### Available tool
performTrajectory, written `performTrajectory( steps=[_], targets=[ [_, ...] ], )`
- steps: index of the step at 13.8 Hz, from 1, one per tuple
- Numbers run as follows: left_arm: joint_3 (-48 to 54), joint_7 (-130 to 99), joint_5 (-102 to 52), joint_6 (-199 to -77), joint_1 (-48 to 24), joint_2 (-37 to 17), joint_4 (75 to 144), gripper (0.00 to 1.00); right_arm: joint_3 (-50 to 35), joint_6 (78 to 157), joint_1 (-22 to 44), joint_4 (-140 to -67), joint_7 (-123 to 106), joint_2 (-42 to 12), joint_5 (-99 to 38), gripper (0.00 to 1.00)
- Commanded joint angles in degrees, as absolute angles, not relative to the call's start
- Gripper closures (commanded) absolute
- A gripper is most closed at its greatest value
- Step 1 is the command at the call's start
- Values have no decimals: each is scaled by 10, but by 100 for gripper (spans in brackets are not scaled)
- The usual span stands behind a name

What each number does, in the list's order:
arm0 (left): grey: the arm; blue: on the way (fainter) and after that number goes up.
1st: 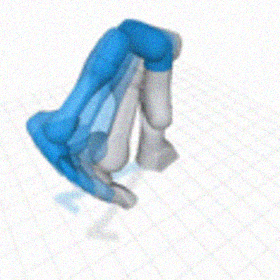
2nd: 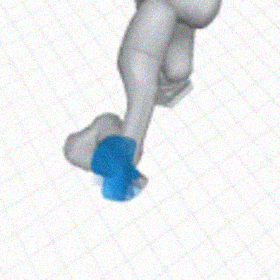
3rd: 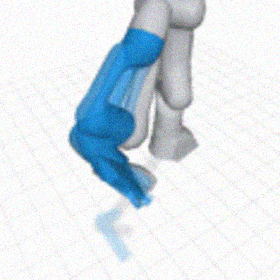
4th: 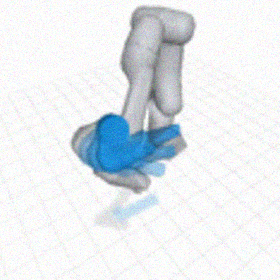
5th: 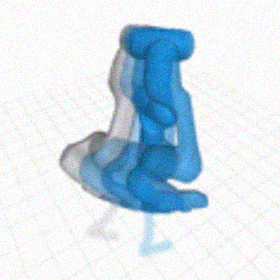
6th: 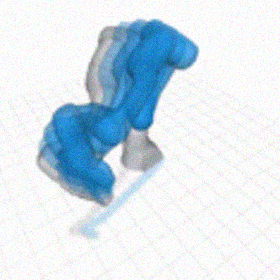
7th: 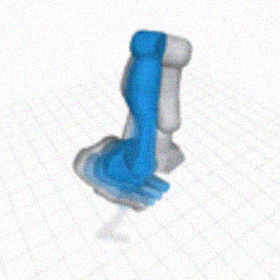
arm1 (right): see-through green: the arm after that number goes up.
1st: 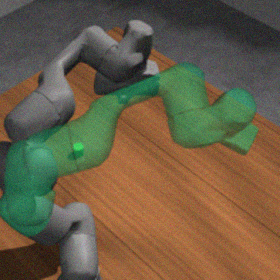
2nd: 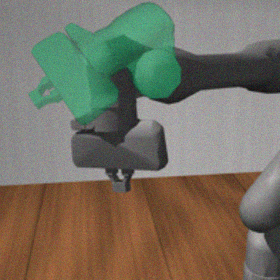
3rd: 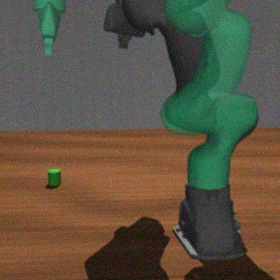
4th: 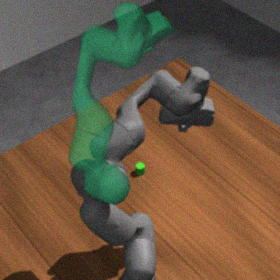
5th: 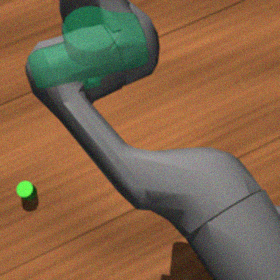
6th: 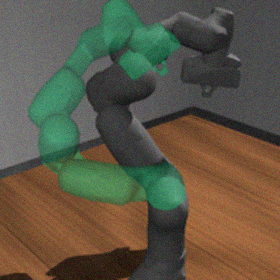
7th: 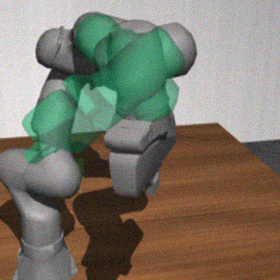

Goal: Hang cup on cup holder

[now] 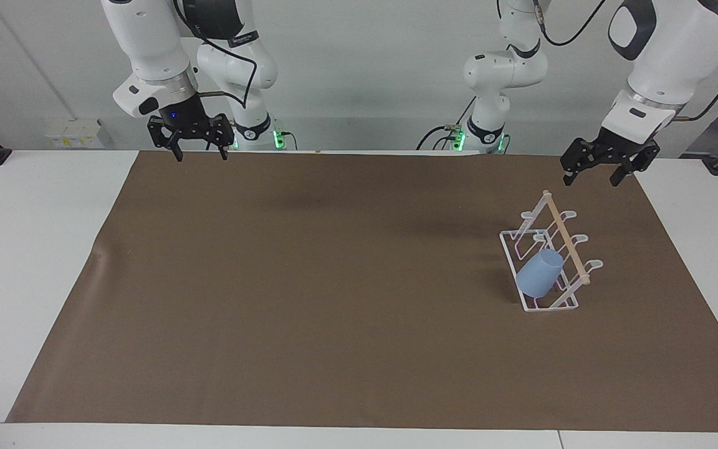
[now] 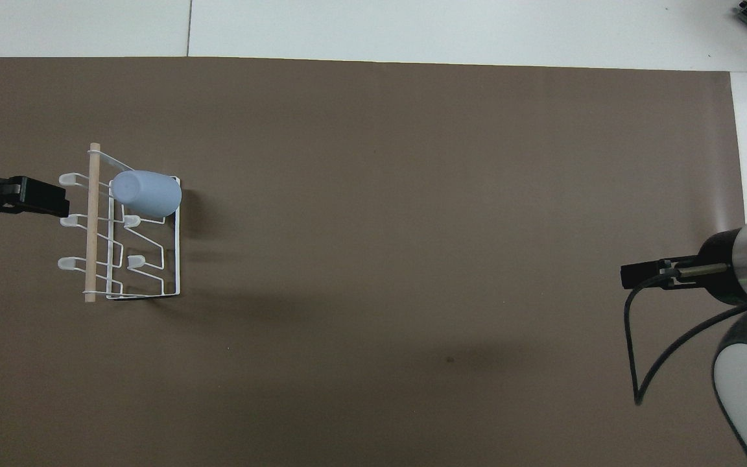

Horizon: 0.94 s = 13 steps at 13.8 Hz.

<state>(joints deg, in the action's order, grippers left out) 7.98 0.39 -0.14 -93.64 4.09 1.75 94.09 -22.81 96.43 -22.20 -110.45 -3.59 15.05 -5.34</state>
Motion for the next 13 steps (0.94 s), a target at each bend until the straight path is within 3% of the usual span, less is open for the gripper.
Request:
performTrajectory(
  steps=[1, 13],
  targets=[
    [77, 15, -13, -950, 42, 39, 967, 0, -232, 985, -231, -1103, -80, 153, -58, 0],
    [77, 40, -29, -936, 39, 41, 967, 0, -229, 1046, -236, -1109, -149, 149, -47, 0]
  ],
)
